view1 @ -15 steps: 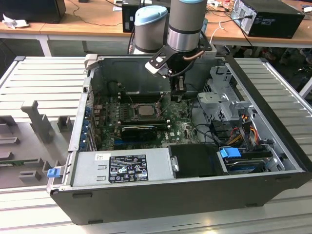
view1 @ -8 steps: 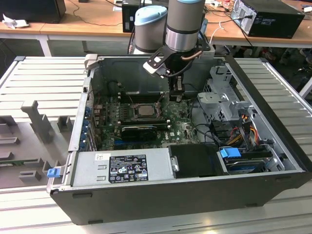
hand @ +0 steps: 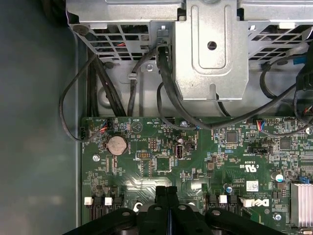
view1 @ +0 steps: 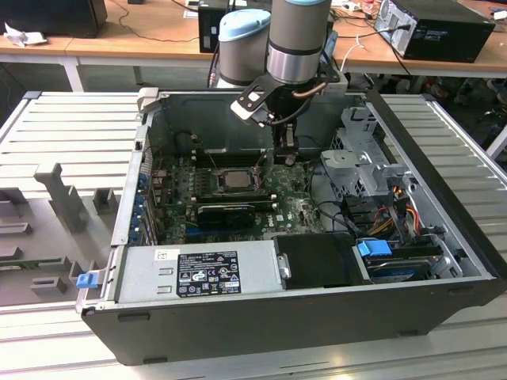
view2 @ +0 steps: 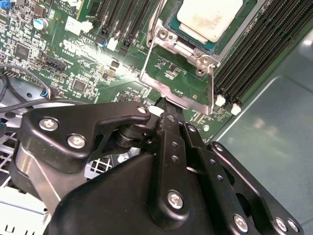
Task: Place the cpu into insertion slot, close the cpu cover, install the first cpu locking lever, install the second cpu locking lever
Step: 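Close the cpu cover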
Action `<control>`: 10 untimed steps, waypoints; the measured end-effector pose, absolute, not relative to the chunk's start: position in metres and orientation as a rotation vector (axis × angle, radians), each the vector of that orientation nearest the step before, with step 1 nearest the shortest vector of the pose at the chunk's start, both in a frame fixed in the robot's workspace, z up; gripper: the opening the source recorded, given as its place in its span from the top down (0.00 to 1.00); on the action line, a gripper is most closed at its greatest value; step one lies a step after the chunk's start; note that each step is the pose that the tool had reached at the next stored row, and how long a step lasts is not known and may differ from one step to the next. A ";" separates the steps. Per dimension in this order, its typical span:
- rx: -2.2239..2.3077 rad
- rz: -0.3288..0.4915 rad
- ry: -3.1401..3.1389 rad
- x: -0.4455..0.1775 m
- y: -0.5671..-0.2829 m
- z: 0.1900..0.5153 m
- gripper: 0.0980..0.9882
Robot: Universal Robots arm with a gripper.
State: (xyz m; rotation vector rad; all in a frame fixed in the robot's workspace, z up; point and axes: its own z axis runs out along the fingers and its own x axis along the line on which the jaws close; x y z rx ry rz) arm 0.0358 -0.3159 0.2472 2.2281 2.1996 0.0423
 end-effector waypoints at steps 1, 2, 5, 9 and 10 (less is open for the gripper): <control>2.228 0.042 2.200 0.035 -0.316 0.247 0.99; 2.228 0.042 2.200 0.034 -0.316 0.247 0.99; 2.228 0.042 2.200 0.033 -0.316 0.247 0.99; 2.228 0.042 2.200 0.031 -0.316 0.247 0.99; 2.228 0.042 2.200 0.031 -0.316 0.247 0.99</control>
